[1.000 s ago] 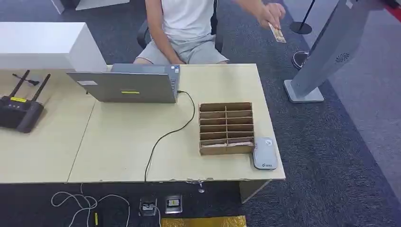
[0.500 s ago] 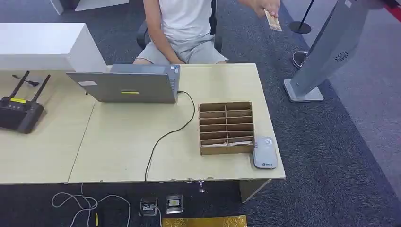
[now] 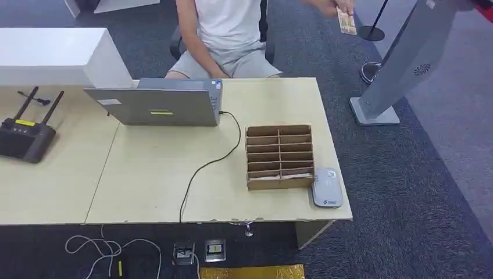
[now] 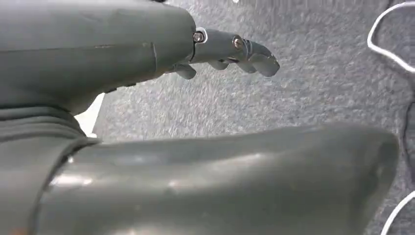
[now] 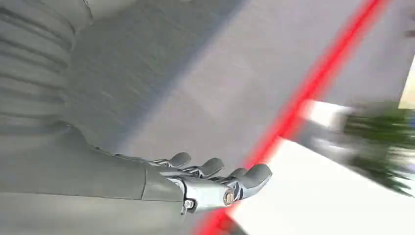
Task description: Pass the card to the sensor for recognition and then transmit it.
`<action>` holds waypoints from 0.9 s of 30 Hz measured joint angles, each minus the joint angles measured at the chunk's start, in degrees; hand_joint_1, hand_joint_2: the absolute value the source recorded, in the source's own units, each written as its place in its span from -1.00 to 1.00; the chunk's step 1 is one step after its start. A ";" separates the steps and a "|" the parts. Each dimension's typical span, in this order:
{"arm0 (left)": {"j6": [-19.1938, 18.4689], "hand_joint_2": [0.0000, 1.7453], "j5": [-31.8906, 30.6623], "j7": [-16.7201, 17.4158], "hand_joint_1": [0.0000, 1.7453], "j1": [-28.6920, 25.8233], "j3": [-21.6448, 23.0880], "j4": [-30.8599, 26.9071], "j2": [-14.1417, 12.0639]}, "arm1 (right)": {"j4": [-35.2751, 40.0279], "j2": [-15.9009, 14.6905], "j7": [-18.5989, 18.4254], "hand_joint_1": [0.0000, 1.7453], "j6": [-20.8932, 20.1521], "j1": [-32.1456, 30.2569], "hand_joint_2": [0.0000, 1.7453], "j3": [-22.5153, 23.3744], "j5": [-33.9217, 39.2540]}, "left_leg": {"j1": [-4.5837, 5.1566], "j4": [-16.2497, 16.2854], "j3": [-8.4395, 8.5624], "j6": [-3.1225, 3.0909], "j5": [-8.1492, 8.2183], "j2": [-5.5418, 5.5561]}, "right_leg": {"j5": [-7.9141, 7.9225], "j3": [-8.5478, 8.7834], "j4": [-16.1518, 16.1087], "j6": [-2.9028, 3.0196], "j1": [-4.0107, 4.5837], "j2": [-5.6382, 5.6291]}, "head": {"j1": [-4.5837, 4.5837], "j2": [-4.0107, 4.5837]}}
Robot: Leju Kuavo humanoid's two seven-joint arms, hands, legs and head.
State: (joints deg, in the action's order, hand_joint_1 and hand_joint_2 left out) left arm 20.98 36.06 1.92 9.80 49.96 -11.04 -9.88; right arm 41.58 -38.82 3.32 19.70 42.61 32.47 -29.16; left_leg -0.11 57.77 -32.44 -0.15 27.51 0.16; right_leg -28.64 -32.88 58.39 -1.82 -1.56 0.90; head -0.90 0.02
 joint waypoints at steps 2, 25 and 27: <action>-0.04 -1.00 -0.13 -0.24 -1.00 0.05 0.04 0.00 -0.02 | 4.24 0.02 -0.22 -1.00 0.61 0.01 1.00 -4.13 -0.55 | -0.07 0.00 -0.03 0.00 0.00 0.04 | 0.00 0.07 -0.01 0.00 0.07 0.06 | -0.04 0.00; -1.90 -1.00 -0.72 -0.92 -1.00 0.06 1.46 0.00 -0.55 | 33.34 18.38 6.67 -1.00 -1.60 4.79 1.00 -49.56 -29.11 | -0.29 -0.01 -0.25 0.17 -0.28 0.60 | -0.04 -0.06 0.06 0.07 0.27 0.44 | 0.00 0.00; -1.90 -1.00 -0.70 -0.92 -1.00 0.03 1.46 0.00 -0.57 | 33.23 19.58 6.97 -1.00 -1.27 5.63 1.00 -50.59 -28.63 | -0.29 -0.01 -0.28 0.17 -0.28 0.70 | -0.04 -0.04 0.05 0.07 0.28 0.61 | -0.06 0.00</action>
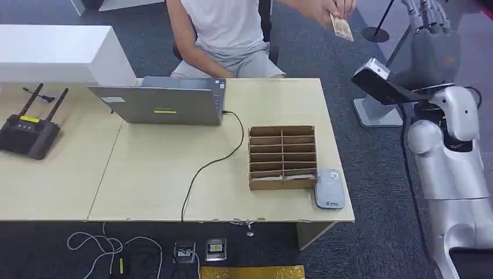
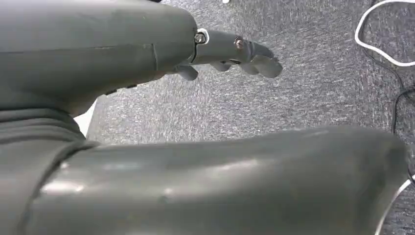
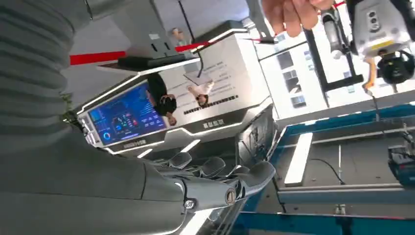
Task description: Pass the card to the sensor for recognition and then transmit it.
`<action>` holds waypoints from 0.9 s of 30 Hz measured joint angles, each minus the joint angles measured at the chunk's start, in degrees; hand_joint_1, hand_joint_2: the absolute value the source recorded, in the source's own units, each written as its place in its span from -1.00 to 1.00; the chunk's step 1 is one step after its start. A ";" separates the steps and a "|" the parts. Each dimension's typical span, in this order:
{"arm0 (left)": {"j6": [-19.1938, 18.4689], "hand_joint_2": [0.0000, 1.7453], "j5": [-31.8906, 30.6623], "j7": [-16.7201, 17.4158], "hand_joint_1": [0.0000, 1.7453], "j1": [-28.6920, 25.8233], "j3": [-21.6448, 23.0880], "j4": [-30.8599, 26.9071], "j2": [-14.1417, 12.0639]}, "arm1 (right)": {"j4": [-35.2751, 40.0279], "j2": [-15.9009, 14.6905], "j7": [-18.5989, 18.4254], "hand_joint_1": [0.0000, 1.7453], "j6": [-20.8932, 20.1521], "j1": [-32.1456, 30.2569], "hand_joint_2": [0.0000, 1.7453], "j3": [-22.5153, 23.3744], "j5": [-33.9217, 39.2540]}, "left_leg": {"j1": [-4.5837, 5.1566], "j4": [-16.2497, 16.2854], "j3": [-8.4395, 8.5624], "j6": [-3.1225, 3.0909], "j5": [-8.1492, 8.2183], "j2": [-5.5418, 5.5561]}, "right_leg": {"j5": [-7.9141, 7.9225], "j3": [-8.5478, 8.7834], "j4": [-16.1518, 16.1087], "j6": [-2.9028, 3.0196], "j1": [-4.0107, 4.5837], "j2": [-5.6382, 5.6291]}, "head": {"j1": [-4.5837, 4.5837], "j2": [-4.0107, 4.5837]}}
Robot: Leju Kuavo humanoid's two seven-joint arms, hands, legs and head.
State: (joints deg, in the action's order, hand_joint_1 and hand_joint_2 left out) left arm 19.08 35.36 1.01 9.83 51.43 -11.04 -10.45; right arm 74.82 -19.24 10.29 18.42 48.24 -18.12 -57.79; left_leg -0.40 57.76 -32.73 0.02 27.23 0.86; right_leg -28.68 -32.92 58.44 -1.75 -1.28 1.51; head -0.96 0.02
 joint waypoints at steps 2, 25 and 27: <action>0.00 -1.00 0.02 0.00 -1.00 -0.15 0.00 0.00 -0.04 | -0.20 1.01 0.22 -1.00 0.37 0.53 1.00 -1.05 0.31 | 0.00 0.00 0.01 0.00 0.00 -0.07 | 0.00 -0.03 0.00 0.00 0.00 -0.12 | 0.02 0.00; 0.02 -1.00 0.20 0.13 -1.00 -0.32 0.98 0.00 -0.22 | -10.05 8.18 2.01 -1.00 -0.06 3.31 1.00 -7.04 1.05 | -0.01 0.00 -0.01 0.00 0.02 -0.12 | 0.00 -0.09 0.01 0.00 0.01 -0.20 | 0.02 0.00; 0.00 -1.00 0.30 0.22 -1.00 -0.32 0.98 0.00 -0.22 | -10.96 8.89 2.47 -1.00 -0.54 3.23 1.00 -7.17 1.62 | -0.01 0.00 -0.01 0.00 0.02 -0.12 | 0.00 -0.09 0.01 0.00 0.01 -0.20 | 0.02 0.00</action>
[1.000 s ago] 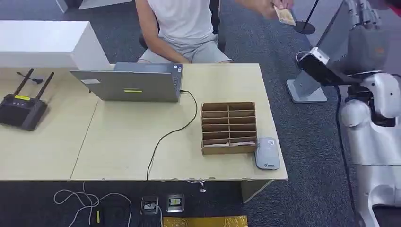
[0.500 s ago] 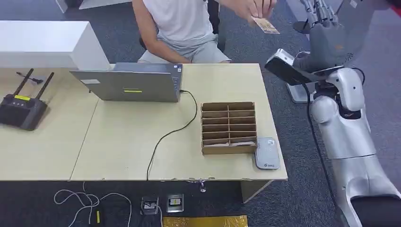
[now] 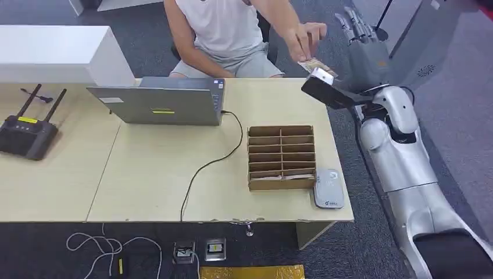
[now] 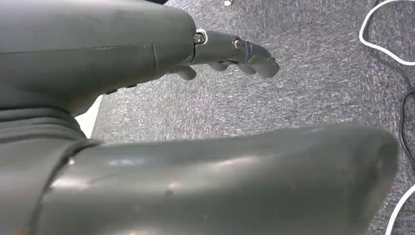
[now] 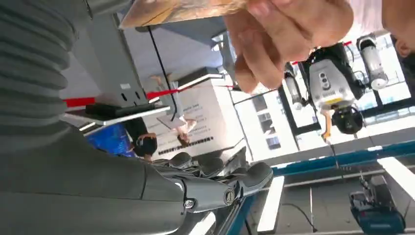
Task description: Pass the card to the sensor for recognition and then transmit it.
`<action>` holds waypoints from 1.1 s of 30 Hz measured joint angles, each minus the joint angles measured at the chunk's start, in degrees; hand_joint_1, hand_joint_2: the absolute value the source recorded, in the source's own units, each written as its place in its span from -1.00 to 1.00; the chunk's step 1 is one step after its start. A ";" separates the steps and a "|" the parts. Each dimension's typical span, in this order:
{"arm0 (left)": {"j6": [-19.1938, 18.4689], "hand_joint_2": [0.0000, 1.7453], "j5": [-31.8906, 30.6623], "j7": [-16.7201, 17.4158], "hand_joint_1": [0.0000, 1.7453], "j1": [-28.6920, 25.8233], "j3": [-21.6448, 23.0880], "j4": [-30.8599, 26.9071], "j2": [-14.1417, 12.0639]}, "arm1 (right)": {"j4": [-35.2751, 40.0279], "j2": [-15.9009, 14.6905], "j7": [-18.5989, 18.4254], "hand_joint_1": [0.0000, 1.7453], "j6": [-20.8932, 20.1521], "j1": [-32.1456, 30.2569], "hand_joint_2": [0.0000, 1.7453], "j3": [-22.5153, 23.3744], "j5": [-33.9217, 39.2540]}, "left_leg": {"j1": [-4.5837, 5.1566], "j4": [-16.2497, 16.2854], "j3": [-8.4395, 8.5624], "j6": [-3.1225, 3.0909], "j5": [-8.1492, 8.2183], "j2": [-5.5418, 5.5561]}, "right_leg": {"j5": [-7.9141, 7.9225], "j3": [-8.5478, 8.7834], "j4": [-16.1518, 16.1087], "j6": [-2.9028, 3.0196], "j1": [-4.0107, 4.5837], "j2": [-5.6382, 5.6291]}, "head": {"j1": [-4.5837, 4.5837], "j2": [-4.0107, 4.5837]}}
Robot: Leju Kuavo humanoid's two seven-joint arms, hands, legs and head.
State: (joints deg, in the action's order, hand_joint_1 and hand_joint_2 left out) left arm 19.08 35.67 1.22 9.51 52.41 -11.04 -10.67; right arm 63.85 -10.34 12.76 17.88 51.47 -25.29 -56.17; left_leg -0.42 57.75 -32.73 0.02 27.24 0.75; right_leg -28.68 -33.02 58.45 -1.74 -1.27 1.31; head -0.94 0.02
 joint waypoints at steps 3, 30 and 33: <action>0.00 -1.00 0.15 0.07 -1.00 0.02 0.00 0.00 0.02 | -1.93 0.95 0.20 -1.00 0.13 -0.32 1.00 -0.79 0.13 | 0.00 0.00 0.01 0.00 0.00 -0.02 | 0.00 -0.01 0.00 0.00 0.00 -0.03 | 0.00 0.00; -0.35 -1.00 -0.35 0.09 -1.00 -0.02 0.28 0.00 0.00 | -5.47 2.45 -0.63 1.00 -3.83 -3.31 1.00 -1.49 2.82 | 0.00 0.00 0.02 0.00 0.00 -0.12 | 0.00 -0.05 0.00 0.00 0.00 -0.10 | 0.00 0.00; -0.35 -1.00 -0.48 0.09 -1.00 -0.02 0.37 0.00 0.00 | -5.41 2.48 -0.81 1.00 -4.09 -3.62 1.00 -1.49 2.88 | 0.00 0.00 0.03 0.00 0.00 -0.15 | 0.00 -0.06 0.00 0.00 0.00 -0.13 | 0.02 0.00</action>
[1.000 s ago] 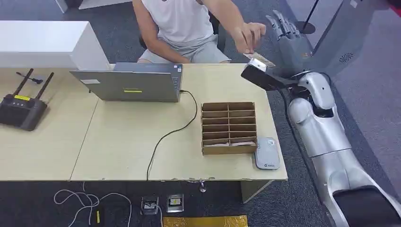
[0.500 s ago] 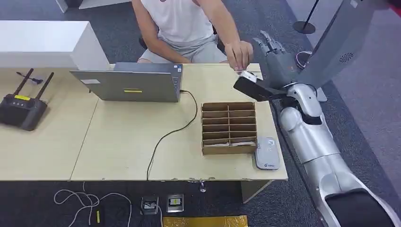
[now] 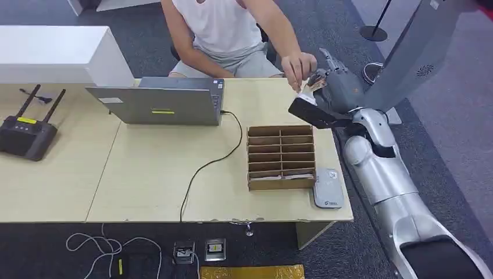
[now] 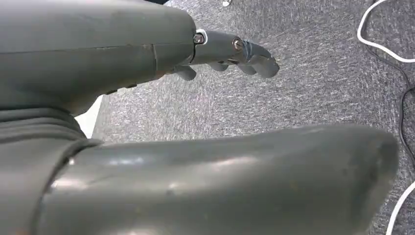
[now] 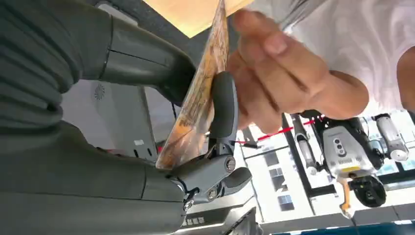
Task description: Pass the card to the sensor for recognition and then transmit it.
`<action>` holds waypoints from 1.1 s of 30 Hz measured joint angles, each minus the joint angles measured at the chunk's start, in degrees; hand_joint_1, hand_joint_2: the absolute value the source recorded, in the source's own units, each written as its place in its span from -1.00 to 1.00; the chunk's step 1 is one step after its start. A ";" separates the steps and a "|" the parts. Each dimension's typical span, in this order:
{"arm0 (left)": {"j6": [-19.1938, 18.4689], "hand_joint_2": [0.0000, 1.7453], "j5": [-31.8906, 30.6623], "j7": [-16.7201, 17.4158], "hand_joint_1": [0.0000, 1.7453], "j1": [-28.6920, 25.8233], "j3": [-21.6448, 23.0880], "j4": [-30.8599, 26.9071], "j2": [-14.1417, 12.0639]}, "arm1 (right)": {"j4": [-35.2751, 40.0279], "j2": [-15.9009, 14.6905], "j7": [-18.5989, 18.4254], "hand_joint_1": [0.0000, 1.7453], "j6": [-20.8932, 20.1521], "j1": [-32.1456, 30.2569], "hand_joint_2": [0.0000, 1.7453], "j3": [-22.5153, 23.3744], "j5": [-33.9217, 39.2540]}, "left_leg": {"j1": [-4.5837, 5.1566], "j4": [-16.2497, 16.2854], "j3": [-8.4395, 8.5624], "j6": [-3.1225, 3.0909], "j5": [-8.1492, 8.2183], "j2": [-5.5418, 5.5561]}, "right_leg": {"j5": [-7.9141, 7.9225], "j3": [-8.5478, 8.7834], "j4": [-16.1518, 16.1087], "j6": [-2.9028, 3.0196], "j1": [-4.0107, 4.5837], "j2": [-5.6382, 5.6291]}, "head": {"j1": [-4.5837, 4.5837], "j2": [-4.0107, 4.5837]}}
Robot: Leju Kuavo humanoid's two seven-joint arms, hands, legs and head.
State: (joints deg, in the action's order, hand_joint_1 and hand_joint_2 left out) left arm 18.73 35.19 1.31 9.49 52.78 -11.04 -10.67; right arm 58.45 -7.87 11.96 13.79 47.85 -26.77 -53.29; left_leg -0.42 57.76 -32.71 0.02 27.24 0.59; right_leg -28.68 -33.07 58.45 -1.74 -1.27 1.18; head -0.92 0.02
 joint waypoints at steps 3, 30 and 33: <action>0.02 -1.00 -0.04 0.00 -1.00 -0.02 0.04 0.00 0.02 | 0.44 -0.02 -0.02 1.00 -0.19 -0.17 1.00 0.00 0.00 | 0.00 0.00 0.00 0.00 0.00 -0.07 | 0.00 0.00 0.00 0.00 0.00 -0.02 | -0.02 0.00; 0.26 -1.00 1.75 -0.13 -1.00 -0.54 0.04 0.00 -0.33 | 14.55 -11.50 -2.86 1.00 -7.41 -12.63 1.00 6.68 4.33 | -0.01 0.02 0.16 0.08 0.12 -0.39 | 0.01 0.00 -0.05 0.00 0.01 -0.29 | 0.00 0.00; 0.26 -1.00 1.75 -0.13 -1.00 -0.58 0.04 0.00 -0.37 | 15.78 -12.24 -2.86 1.00 -7.45 -13.18 1.00 7.43 4.33 | -0.01 0.02 0.14 0.08 0.12 -0.39 | 0.01 0.00 -0.03 0.00 0.01 -0.30 | 0.00 0.00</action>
State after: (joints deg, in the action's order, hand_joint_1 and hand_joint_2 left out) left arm 18.99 36.94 1.18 8.91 52.83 -11.04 -11.04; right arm 74.23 -20.11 9.09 6.34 34.68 -19.34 -48.96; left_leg -0.42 57.78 -32.56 0.10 27.36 0.20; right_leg -28.67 -33.07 58.42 -1.74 -1.26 0.88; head -0.92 0.02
